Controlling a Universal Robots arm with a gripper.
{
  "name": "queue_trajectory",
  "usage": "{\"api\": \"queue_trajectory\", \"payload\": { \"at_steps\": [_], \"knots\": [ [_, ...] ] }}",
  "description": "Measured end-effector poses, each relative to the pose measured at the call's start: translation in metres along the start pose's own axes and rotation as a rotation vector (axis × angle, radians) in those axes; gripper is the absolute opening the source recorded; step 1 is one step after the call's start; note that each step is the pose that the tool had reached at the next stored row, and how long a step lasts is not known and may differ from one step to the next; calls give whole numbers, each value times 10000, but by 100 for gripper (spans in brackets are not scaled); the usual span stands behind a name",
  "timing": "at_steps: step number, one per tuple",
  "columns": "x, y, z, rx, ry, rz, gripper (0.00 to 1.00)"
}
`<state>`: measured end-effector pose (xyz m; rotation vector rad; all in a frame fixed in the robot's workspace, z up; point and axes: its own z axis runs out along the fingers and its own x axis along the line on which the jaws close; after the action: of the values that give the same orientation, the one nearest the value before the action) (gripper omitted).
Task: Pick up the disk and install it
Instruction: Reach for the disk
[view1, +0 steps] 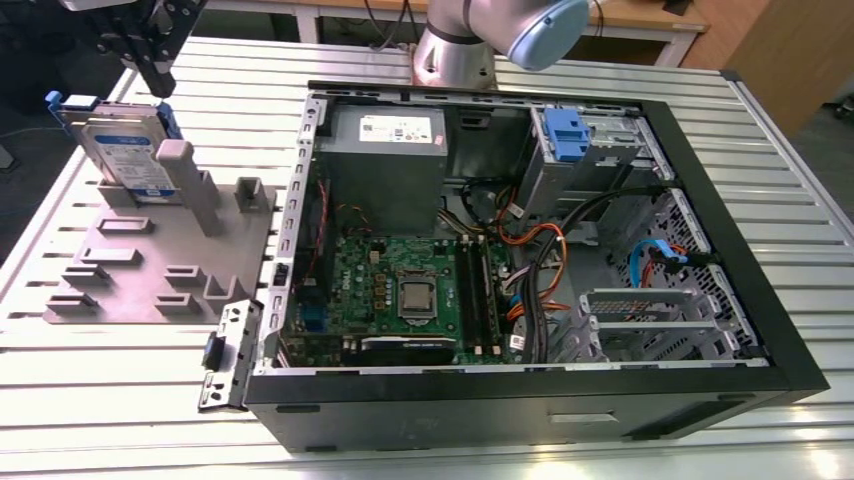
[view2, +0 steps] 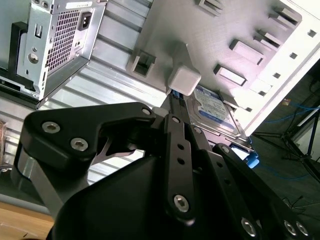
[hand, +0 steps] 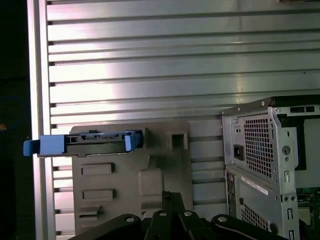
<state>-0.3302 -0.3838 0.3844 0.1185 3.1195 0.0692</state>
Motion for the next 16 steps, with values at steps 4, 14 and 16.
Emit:
{"api": "queue_trajectory", "payload": {
  "at_steps": [4,14,16],
  "knots": [
    [1,0,0,0,0,0,11],
    [108,-8,3,0,0,0,11],
    [162,-10,5,0,0,0,11]
  ]
}}
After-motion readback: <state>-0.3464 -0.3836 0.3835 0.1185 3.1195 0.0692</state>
